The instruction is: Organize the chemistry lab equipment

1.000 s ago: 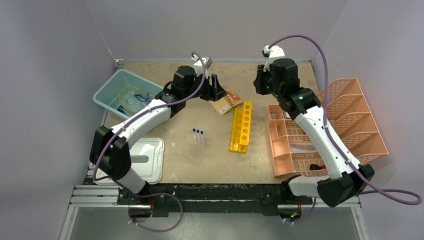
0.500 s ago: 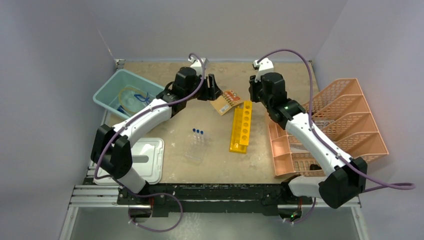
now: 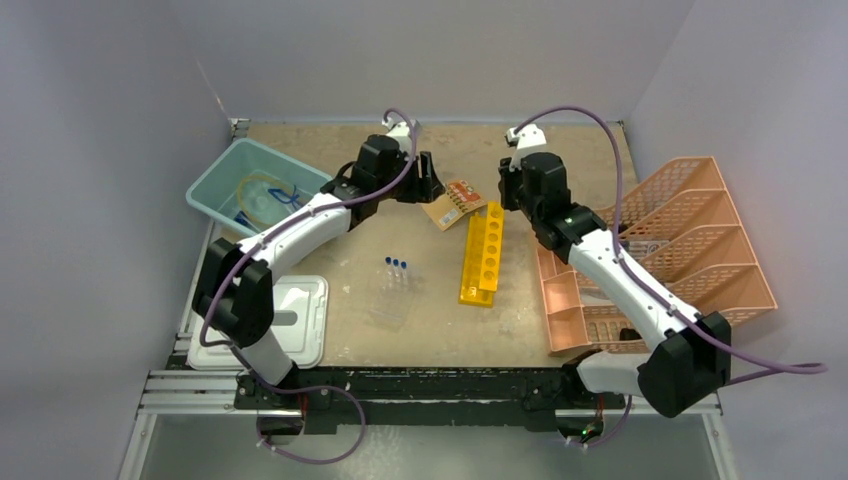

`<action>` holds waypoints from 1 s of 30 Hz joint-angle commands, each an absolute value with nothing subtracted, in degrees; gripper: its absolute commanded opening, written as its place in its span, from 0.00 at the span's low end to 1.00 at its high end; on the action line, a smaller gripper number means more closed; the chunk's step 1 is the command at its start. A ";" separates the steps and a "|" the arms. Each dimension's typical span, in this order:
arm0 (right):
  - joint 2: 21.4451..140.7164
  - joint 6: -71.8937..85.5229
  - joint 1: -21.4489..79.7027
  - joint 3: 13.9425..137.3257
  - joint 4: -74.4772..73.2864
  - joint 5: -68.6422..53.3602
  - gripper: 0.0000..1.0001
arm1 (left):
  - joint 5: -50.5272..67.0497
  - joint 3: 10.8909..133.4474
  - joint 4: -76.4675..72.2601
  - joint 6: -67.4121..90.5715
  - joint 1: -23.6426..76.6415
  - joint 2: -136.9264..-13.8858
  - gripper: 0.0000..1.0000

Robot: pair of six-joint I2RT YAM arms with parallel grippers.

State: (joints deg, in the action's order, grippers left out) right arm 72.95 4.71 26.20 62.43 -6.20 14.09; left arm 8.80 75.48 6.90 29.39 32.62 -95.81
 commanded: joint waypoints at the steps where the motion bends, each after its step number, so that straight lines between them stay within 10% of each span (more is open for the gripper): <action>1: 70.96 6.29 26.32 60.91 -5.18 15.42 0.09 | 9.59 79.04 5.71 29.53 32.03 -96.20 0.56; 30: 77.40 2.95 26.30 52.11 10.99 23.50 0.08 | 10.55 90.54 14.33 30.31 32.08 -101.03 0.56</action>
